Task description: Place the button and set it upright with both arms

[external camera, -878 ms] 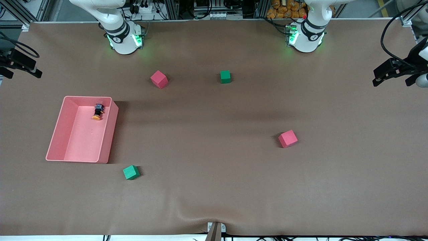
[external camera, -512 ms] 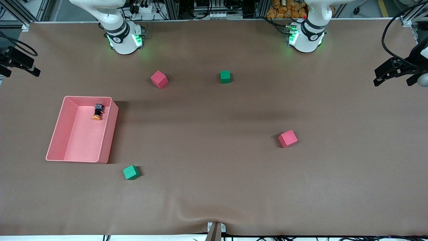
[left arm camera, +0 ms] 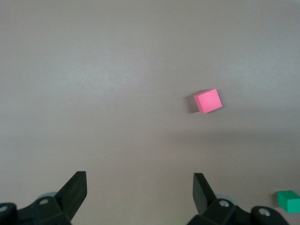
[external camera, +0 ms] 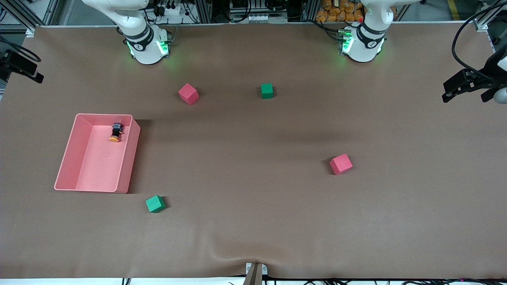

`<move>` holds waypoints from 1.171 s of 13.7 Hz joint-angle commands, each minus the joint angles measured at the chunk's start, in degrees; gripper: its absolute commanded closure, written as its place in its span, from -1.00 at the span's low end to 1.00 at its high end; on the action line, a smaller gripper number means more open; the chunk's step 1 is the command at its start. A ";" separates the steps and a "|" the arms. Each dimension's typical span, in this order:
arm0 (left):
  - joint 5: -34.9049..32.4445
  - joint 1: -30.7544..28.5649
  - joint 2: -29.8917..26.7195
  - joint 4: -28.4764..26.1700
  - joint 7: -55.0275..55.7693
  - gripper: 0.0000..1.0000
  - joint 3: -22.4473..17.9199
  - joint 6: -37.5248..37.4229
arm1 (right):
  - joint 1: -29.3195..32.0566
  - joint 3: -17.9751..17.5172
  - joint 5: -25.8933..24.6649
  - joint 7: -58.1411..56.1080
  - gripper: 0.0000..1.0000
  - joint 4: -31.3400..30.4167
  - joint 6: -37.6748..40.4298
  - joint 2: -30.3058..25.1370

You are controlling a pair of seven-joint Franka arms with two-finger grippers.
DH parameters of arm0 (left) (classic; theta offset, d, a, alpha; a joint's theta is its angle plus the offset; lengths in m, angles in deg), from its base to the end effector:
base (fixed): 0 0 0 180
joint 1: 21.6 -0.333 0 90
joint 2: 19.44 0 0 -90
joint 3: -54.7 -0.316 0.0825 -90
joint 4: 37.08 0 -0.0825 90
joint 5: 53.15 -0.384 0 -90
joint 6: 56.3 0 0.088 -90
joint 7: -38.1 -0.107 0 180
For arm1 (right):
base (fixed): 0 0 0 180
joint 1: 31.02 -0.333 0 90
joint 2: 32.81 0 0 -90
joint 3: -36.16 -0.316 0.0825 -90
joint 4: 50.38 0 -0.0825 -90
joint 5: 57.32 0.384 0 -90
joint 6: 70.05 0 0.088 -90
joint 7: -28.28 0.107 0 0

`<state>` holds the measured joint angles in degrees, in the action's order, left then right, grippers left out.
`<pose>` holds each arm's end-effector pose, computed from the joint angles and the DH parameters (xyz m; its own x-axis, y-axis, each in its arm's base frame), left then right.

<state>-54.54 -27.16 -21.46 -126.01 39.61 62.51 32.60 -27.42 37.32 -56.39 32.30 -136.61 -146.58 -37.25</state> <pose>0.5417 -0.0201 0.6508 0.9993 -0.0125 0.0352 -0.0115 -0.9995 -0.0281 0.5023 -0.0403 0.6763 0.9846 -0.1483 -0.0927 -0.1500 -0.9886 -0.0112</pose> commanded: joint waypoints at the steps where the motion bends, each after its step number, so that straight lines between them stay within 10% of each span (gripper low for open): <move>1: -0.37 -0.41 -0.18 -0.02 -1.24 -1.00 0.11 -0.48 | -0.18 -0.46 -1.63 1.35 -1.00 -2.18 0.25 -0.04; 16: 2.27 -0.85 -0.09 0.07 -1.24 -1.00 0.11 -0.83 | 1.14 -0.02 -3.48 -0.85 -1.00 -30.56 -20.48 -2.85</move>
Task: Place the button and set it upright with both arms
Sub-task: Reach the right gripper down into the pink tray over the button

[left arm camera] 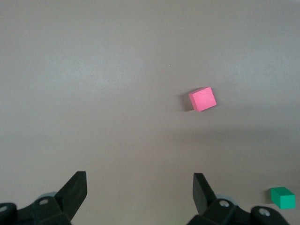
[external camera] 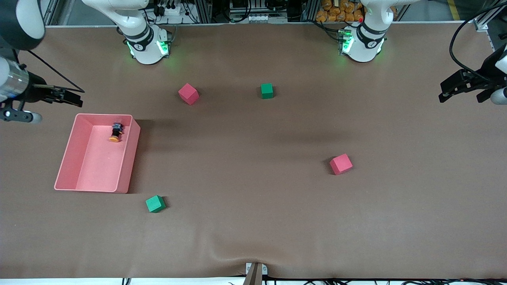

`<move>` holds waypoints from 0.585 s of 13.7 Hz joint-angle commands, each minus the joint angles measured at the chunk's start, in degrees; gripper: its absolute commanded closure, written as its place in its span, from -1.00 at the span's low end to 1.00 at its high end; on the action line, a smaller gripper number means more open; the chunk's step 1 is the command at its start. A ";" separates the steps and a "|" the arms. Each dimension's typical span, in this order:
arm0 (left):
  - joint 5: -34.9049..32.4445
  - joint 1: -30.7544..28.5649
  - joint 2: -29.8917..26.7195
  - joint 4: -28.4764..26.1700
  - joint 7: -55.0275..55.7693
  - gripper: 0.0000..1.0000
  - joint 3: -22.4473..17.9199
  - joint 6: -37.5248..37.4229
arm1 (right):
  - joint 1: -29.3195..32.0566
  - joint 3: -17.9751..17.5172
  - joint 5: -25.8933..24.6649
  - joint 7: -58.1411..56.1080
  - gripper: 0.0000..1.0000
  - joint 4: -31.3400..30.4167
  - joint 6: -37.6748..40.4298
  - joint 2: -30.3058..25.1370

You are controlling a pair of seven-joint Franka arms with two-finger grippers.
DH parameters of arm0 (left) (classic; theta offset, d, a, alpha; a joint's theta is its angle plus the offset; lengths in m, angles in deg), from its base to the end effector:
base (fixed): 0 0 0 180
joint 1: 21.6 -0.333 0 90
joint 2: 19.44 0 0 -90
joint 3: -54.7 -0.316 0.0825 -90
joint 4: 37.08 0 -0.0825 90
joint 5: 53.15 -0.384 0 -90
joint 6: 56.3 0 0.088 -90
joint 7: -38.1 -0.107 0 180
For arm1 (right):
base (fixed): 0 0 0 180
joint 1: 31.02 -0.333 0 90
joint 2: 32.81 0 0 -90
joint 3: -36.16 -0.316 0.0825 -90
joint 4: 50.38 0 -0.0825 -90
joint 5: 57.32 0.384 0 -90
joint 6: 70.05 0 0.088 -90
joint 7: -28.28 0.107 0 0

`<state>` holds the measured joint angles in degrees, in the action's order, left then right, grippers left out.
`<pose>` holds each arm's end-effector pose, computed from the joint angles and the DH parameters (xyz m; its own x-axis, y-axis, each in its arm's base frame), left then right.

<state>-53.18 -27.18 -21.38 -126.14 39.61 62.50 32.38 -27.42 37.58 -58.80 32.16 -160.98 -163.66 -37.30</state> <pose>0.5416 -0.0223 0.6486 0.9996 -0.0124 0.0270 -0.0123 -0.9999 -0.0044 0.5099 -0.0477 0.5037 0.9651 -0.1506 -0.2144 -0.1459 -0.9886 0.0375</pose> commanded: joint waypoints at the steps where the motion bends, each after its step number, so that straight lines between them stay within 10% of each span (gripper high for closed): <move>1: 0.99 -0.92 -0.17 0.29 -1.24 -1.00 0.11 -0.61 | 1.41 -0.28 -1.07 -0.72 -1.00 -8.82 -5.59 -2.81; 8: 0.90 -1.28 2.73 0.29 -0.98 -1.00 0.11 0.27 | 1.50 -0.28 -1.07 -1.95 -1.00 -23.95 -27.21 0.52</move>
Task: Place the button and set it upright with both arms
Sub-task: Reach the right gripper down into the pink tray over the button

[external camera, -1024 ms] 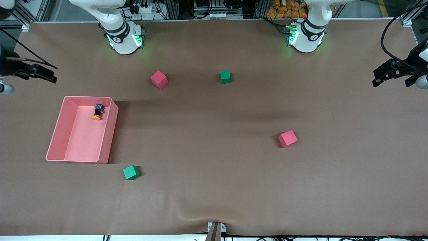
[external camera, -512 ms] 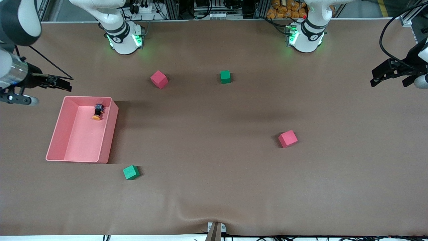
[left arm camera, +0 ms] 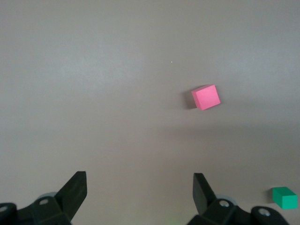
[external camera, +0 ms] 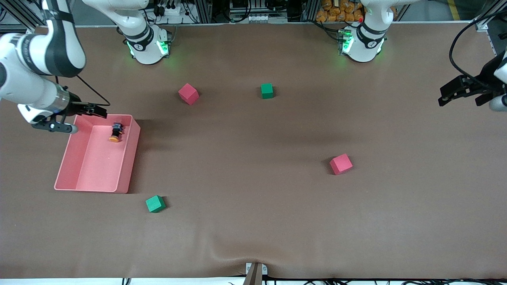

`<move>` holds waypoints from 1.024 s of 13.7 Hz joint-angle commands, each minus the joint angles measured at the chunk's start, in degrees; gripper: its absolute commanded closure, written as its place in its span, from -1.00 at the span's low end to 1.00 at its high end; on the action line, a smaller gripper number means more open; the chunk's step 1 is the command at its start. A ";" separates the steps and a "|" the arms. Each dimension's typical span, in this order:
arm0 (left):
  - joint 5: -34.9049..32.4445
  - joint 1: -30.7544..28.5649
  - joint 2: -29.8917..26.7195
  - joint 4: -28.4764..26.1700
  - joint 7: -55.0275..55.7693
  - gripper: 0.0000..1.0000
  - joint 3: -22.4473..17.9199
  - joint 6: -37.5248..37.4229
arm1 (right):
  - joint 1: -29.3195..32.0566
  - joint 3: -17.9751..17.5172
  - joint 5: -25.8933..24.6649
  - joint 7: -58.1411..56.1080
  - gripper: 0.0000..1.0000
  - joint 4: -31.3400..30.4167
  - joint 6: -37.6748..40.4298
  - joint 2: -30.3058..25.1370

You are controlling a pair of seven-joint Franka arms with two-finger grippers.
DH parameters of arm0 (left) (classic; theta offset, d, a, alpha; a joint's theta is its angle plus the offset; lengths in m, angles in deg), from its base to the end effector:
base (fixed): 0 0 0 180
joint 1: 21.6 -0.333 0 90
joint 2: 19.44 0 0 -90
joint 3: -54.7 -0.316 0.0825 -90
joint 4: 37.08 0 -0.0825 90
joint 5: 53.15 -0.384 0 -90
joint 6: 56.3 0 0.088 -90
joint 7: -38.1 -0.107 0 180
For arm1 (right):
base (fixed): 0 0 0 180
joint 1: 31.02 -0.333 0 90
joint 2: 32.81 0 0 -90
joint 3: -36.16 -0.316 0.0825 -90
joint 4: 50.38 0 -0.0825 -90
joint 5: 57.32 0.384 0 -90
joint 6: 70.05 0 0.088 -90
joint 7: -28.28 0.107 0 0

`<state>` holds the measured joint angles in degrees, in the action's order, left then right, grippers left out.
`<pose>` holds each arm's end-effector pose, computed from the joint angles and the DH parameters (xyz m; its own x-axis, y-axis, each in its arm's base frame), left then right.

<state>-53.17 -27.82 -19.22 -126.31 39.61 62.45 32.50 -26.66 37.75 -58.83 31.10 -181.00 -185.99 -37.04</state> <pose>0.5535 -0.0146 0.6269 0.9999 -0.0003 -0.0113 -0.0003 -1.0000 -0.0001 0.4814 -0.0517 0.3716 0.9737 -0.1389 -0.1803 -0.1361 -0.9903 0.0281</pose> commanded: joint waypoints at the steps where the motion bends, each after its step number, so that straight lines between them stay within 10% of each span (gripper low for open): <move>1: 0.90 -0.72 0.40 0.55 -1.06 -1.00 0.16 0.06 | 0.82 -0.45 -0.95 -2.28 -1.00 -4.81 -7.26 1.49; 14: 0.81 -0.63 0.83 0.81 -1.06 -1.00 0.16 0.15 | 4.95 -0.37 -1.39 -11.25 -1.00 -10.97 -29.16 13.18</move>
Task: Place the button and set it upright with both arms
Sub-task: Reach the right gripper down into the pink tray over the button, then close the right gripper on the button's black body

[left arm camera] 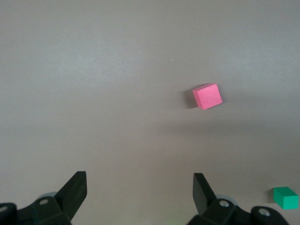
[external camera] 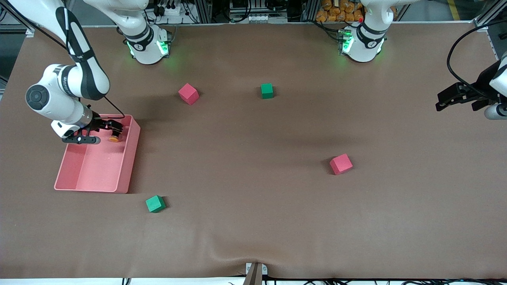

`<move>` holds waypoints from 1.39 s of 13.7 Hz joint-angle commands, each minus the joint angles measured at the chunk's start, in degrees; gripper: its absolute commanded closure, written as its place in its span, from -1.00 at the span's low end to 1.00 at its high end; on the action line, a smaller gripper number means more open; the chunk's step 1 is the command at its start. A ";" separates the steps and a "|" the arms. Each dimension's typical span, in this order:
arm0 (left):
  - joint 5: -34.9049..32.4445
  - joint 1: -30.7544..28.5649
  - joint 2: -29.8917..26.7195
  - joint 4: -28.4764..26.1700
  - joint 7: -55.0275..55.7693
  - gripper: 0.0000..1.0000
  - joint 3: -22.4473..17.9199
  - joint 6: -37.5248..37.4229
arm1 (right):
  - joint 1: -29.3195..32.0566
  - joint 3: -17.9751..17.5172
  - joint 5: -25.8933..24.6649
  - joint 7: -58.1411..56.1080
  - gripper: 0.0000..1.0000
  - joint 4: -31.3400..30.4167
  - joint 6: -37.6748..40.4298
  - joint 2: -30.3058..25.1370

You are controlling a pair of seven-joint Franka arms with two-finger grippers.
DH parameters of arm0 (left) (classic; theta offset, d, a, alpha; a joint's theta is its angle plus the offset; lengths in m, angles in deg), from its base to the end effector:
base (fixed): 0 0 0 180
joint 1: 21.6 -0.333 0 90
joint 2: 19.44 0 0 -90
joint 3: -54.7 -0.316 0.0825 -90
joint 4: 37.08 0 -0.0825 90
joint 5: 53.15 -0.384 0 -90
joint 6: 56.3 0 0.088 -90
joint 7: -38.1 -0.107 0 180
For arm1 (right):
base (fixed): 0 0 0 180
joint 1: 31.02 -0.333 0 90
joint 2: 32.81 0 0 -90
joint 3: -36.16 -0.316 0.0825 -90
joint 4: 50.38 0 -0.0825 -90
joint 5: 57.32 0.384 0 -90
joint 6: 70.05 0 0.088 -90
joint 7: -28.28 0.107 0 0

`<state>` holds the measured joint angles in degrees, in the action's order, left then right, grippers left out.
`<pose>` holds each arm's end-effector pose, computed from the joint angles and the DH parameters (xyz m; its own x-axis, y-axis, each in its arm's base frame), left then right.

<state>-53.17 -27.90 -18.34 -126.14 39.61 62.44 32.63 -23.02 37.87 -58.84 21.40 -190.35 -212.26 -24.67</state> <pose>0.5583 -0.0132 0.6200 0.9998 0.0012 -0.0213 0.0012 -1.0000 0.0017 0.4690 -0.0804 0.2362 0.9941 -0.0277 -0.1044 -0.0272 -0.9996 0.0058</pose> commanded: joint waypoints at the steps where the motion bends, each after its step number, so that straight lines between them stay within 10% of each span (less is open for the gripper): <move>1: 0.81 -0.55 -0.05 0.64 -1.06 -1.00 0.18 0.01 | 2.45 -0.48 -1.48 -2.86 -1.00 -1.45 -3.51 2.14; 19: 0.81 0.85 1.00 0.73 -0.36 -1.00 0.88 -0.78 | 1.40 -0.57 -1.39 -4.01 -1.00 -1.18 -7.46 7.86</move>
<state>-53.17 -27.22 -17.58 -126.17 39.61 63.38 32.42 -21.63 37.29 -58.86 16.74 -191.28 -217.81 -17.23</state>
